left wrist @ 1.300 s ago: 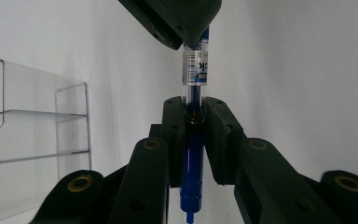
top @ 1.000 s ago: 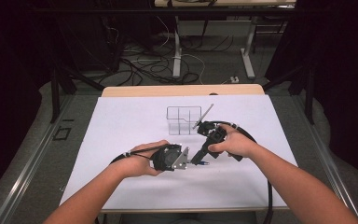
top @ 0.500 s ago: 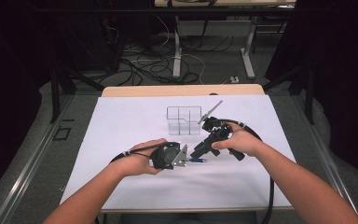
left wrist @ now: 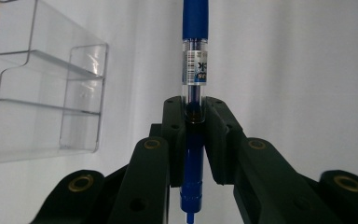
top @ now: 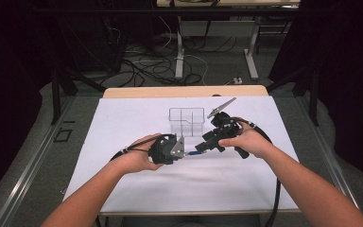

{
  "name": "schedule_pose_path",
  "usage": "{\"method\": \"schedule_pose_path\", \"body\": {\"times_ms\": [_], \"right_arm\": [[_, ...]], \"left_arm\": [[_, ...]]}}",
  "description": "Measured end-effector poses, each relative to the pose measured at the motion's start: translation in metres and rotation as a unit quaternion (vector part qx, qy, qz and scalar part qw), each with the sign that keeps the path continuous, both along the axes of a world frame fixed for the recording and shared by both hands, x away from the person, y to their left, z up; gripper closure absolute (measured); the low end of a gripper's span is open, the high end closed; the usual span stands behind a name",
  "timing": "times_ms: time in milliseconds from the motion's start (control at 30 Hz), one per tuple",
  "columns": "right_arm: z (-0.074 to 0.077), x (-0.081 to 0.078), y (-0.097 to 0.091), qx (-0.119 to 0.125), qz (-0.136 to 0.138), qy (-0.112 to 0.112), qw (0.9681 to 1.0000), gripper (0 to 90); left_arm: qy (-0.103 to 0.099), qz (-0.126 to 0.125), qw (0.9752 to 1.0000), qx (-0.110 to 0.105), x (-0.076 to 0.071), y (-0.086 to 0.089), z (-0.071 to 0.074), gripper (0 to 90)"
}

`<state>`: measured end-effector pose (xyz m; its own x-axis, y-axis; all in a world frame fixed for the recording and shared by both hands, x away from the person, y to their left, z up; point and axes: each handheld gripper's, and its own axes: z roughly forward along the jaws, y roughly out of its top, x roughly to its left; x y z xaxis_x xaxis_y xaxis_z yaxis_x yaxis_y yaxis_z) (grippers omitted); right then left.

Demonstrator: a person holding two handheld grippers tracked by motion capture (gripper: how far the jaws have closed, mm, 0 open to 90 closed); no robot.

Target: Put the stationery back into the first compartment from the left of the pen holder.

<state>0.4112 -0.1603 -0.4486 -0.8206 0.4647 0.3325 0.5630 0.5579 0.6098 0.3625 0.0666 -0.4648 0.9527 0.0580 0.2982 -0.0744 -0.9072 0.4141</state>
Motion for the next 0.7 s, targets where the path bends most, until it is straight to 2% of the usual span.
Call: {"method": "schedule_pose_path", "body": {"times_ms": [33,67,100,133,167,200,300,333,367,400,433,467,533,633,700], "right_arm": [[0.000,0.000,-0.001,0.005,-0.007,-0.002,1.0000,25.2],[0.001,0.001,-0.002,-0.001,-0.007,-0.003,1.0000,23.2],[0.000,0.002,-0.002,0.007,-0.011,-0.013,0.9998,21.7],[0.002,0.001,-0.003,0.003,-0.020,-0.014,0.9997,19.9],[0.003,0.002,-0.005,0.001,-0.016,-0.012,0.9998,17.6],[0.002,0.003,-0.005,0.005,-0.023,-0.020,0.9995,15.5],[0.004,0.004,-0.008,-0.003,-0.033,-0.031,0.9990,15.0],[0.004,0.004,-0.008,0.000,-0.037,-0.032,0.9988,14.9],[0.003,0.004,-0.008,-0.001,-0.042,-0.045,0.9981,15.0],[0.004,0.005,-0.008,-0.008,-0.039,-0.045,0.9982,14.9],[0.002,0.005,-0.008,-0.001,-0.045,-0.054,0.9975,14.9],[0.003,0.004,-0.008,-0.008,-0.044,-0.051,0.9977,14.9],[0.003,0.004,-0.008,-0.007,-0.052,-0.057,0.9970,14.9],[0.005,0.004,-0.009,-0.013,-0.053,-0.055,0.9970,14.8],[0.005,0.004,-0.010,-0.013,-0.056,-0.058,0.9967,14.8]], "left_arm": [[0.003,0.005,1.0000,-0.005,0.002,0.001,0.001,79.3],[0.005,0.009,0.9999,-0.010,0.003,0.002,0.001,79.3],[0.008,0.017,0.9997,-0.015,0.005,0.004,0.002,79.2],[0.010,0.022,0.9995,-0.018,0.006,0.005,0.003,79.3],[0.014,0.034,0.9988,-0.033,0.007,0.006,0.003,79.3],[0.015,0.040,0.9985,-0.035,0.009,0.007,0.004,79.3],[0.024,0.065,0.9965,-0.046,0.013,0.011,0.008,79.3],[0.026,0.078,0.9954,-0.050,0.014,0.012,0.009,79.3],[0.030,0.088,0.9940,-0.057,0.016,0.014,0.010,79.3],[0.034,0.096,0.9924,-0.070,0.017,0.015,0.011,79.3],[0.036,0.101,0.9915,-0.074,0.019,0.017,0.013,79.3],[0.038,0.106,0.9906,-0.078,0.021,0.018,0.015,79.3],[0.043,0.116,0.9879,-0.094,0.023,0.021,0.018,79.2],[0.049,0.135,0.9828,-0.116,0.028,0.026,0.023,79.2],[0.054,0.149,0.9781,-0.135,0.031,0.030,0.026,79.3]]}}
